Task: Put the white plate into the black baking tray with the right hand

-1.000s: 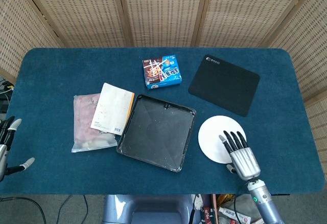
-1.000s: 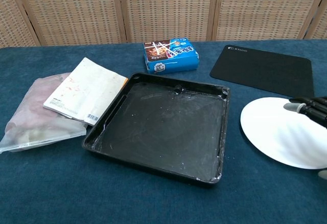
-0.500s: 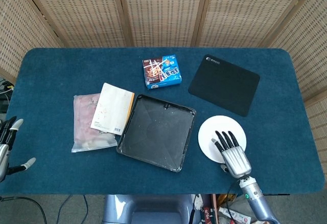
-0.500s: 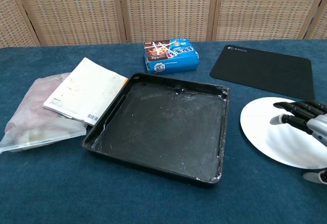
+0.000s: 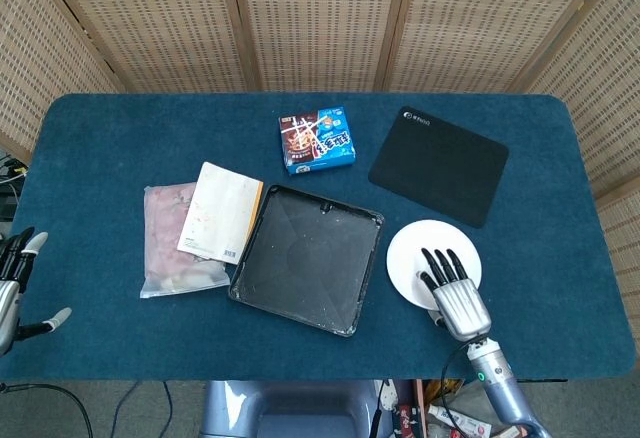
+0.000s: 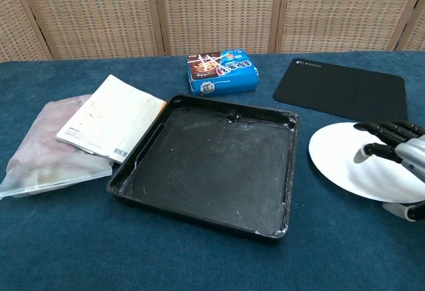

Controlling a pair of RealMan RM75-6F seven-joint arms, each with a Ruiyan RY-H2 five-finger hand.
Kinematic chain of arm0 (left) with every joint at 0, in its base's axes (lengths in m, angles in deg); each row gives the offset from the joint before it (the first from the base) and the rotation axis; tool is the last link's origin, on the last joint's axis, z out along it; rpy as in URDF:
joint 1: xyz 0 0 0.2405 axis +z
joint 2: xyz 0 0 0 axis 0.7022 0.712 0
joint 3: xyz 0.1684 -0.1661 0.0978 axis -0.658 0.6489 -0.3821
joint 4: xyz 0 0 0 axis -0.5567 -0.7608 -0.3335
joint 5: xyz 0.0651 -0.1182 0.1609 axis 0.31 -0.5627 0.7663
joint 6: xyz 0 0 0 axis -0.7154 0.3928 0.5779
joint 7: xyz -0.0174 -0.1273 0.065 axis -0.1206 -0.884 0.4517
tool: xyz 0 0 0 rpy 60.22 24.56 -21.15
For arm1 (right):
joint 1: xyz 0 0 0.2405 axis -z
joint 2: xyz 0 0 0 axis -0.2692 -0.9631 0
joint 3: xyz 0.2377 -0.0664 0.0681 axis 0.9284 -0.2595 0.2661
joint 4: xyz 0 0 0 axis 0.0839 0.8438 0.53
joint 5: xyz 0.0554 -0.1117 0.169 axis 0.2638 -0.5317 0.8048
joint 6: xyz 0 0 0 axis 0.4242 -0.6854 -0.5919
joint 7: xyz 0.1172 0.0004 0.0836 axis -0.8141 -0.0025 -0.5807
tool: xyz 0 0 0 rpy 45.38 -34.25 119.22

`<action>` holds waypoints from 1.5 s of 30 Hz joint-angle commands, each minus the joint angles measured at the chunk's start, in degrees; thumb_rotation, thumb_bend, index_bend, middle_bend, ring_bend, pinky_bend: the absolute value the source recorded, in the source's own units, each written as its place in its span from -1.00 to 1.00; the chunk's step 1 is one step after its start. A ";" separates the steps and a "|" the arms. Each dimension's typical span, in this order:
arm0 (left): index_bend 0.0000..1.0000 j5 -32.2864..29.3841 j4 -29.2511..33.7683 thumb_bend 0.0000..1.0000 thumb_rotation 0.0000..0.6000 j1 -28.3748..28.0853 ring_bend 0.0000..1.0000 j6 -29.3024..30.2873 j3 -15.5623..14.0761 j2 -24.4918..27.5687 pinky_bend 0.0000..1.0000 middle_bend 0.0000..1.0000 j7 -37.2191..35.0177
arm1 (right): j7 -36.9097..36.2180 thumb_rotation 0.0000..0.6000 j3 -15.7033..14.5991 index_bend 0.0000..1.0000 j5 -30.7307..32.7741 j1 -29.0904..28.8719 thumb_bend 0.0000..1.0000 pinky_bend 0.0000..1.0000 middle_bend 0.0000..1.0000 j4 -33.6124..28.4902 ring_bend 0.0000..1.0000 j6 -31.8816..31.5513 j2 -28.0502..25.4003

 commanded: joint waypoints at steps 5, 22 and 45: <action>-1.00 -0.33 -0.11 -1.00 1.00 -0.11 -1.00 -0.21 0.10 -0.06 -1.00 -1.00 0.03 | 2.63 1.00 1.67 -0.40 1.37 -1.38 0.00 -0.90 -1.00 1.89 -1.00 0.54 1.51; -1.00 -0.90 -0.08 -1.00 1.00 -0.48 -1.00 -0.84 0.20 -0.30 -1.00 -1.00 0.74 | -1.82 1.00 2.93 0.17 -1.56 -2.71 0.07 -0.68 -0.76 4.63 -1.00 -7.24 1.47; -1.00 -4.65 -0.65 -1.00 1.00 -1.94 -1.00 -3.66 1.47 -0.29 -1.00 -1.00 0.29 | 8.74 1.00 13.55 0.21 -2.01 -14.37 0.07 -0.68 -0.69 -25.44 -1.00 -1.59 -11.96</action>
